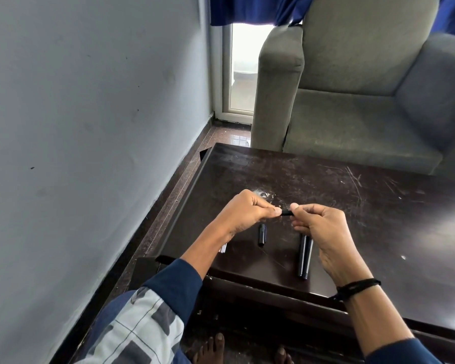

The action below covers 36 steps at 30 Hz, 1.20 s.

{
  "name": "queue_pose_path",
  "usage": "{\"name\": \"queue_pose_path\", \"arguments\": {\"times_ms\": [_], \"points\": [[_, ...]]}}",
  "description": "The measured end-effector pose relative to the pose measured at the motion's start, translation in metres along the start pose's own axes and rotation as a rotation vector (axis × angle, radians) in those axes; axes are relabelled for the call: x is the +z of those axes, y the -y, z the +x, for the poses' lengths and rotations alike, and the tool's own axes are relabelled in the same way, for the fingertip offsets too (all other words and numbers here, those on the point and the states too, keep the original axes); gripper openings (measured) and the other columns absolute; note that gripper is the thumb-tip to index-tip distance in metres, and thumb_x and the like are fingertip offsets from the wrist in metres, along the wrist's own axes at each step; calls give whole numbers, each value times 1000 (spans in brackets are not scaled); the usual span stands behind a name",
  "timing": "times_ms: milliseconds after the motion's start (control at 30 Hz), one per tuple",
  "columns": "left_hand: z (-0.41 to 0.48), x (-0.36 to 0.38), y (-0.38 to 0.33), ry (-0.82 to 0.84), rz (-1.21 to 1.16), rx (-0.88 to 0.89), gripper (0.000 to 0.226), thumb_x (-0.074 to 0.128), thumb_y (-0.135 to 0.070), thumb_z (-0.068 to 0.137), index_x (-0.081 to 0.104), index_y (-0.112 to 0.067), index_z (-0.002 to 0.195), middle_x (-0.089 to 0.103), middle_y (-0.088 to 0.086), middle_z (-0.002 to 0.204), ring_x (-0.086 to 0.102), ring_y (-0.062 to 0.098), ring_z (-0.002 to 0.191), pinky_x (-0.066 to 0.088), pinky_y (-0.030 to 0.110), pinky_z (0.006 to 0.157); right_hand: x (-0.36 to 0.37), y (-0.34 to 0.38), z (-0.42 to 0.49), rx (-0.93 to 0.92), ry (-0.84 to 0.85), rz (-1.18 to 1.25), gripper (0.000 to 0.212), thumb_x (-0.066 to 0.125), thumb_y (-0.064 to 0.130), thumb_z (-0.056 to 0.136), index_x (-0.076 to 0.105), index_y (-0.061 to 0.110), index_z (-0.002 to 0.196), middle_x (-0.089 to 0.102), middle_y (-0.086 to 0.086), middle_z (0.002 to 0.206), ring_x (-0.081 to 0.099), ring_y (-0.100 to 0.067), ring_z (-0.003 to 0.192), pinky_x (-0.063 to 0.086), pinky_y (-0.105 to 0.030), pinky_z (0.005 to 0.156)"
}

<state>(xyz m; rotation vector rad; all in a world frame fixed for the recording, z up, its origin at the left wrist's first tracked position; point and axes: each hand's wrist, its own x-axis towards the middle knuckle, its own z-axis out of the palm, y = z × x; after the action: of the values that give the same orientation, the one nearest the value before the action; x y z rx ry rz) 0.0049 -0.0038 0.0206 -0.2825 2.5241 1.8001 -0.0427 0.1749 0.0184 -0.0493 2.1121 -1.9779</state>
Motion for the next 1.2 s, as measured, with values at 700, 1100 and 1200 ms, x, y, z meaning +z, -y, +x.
{"name": "queue_pose_path", "arguments": {"times_ms": [700, 1100, 1200], "points": [[-4, -2, -7, 78, 68, 37, 57, 60, -28, 101, 57, -26, 43, 44, 3, 58, 38, 17, 65, 35, 32, 76, -2, 0, 2, -6, 18, -17, 16, 77, 19, 91, 76, 4, 85, 74, -9, 74, 66, -12, 67, 58, -26, 72], [-5, -3, -6, 81, 45, 26, 48, 62, -29, 99, 57, 1, 62, 43, 3, 57, 37, 11, 58, 36, 27, 73, 1, -2, 3, -16, 49, -55, 13, 76, 16, 91, 76, 6, 83, 72, -8, 74, 64, -8, 62, 56, -25, 68], [-5, -4, -6, 83, 39, 29, 48, 62, -29, 99, 58, 10, 70, 43, 5, 58, 37, 15, 61, 36, 28, 74, 1, -2, 4, -23, 57, -64, 7, 77, 10, 90, 77, 5, 84, 71, -6, 72, 63, -10, 64, 54, -26, 68]]}}
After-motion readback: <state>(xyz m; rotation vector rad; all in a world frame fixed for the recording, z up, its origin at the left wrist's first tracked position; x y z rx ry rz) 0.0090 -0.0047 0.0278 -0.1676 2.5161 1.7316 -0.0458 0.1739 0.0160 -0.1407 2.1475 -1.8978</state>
